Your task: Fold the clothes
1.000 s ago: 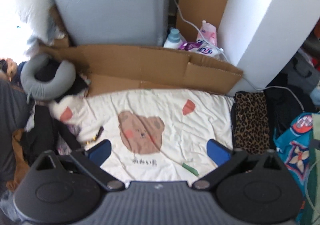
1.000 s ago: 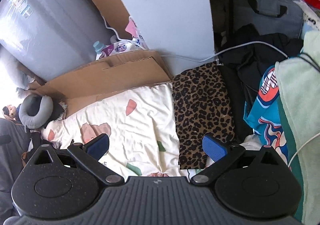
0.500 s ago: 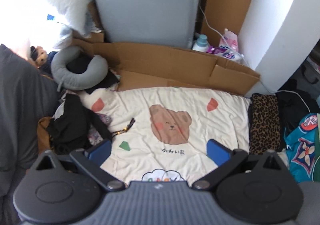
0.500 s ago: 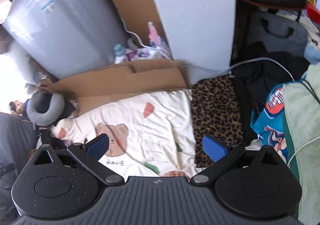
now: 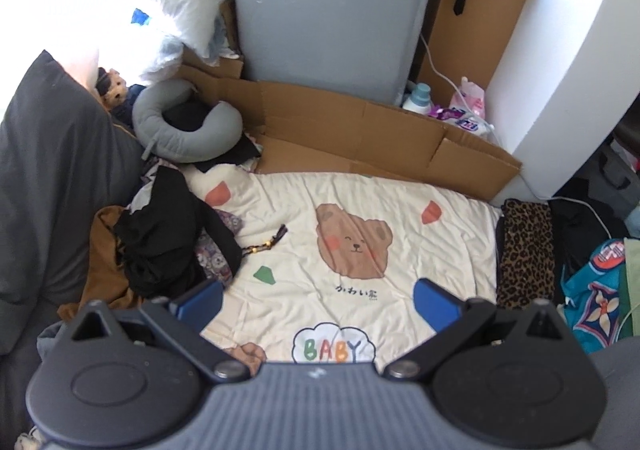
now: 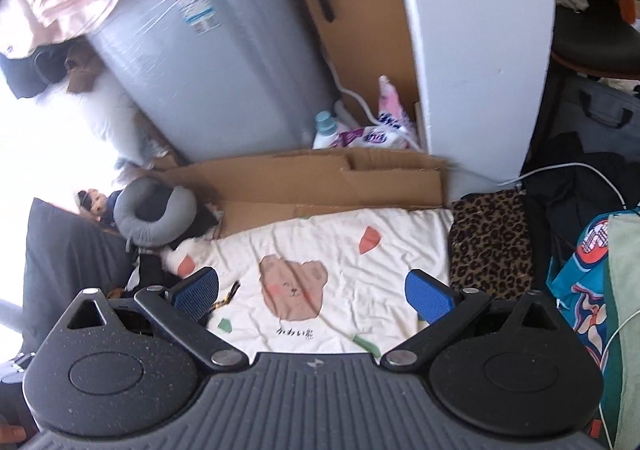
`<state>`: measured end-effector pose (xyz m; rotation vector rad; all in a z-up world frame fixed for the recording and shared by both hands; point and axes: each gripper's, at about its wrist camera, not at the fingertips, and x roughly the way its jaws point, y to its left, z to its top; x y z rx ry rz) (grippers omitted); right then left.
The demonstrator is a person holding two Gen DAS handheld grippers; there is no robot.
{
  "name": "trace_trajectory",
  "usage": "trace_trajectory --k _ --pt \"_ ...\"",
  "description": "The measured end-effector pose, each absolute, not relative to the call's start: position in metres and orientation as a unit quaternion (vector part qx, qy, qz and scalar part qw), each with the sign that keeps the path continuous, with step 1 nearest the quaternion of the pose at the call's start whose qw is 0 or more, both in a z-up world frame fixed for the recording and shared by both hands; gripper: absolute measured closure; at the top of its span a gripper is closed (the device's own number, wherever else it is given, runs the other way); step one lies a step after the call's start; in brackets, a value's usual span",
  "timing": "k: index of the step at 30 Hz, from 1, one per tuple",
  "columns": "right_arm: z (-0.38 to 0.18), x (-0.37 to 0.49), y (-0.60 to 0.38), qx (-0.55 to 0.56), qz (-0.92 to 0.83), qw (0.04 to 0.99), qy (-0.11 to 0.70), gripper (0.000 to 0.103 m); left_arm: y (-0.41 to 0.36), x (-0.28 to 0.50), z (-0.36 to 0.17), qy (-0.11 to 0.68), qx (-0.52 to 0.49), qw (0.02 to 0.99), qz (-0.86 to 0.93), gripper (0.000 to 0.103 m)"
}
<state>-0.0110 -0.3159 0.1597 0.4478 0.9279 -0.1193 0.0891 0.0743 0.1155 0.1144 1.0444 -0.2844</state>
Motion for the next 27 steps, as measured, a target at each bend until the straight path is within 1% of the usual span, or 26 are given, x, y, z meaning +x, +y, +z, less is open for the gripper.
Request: trace_trajectory --k 6,12,16,20,27 --pt "0.149 -0.018 -0.285 0.202 -0.028 0.867 0.454 0.001 0.091 0.075 0.117 0.491 0.04 0.861 -0.125 0.0" --pt "0.135 -0.025 -0.257 0.184 -0.01 0.874 0.45 0.001 0.095 0.063 0.106 0.492 0.019 0.864 -0.107 0.0" --pt "0.123 -0.036 -0.239 0.172 0.027 0.882 0.437 0.001 0.093 0.055 0.092 0.49 0.009 0.866 -0.098 0.0" --pt "0.103 -0.045 -0.225 0.162 0.045 0.878 0.448 0.001 0.087 0.046 0.074 0.494 0.012 0.866 -0.08 0.0" --pt "0.076 -0.051 -0.208 0.134 0.048 0.876 0.462 0.001 0.086 0.037 0.059 0.492 -0.021 0.869 -0.05 0.0"
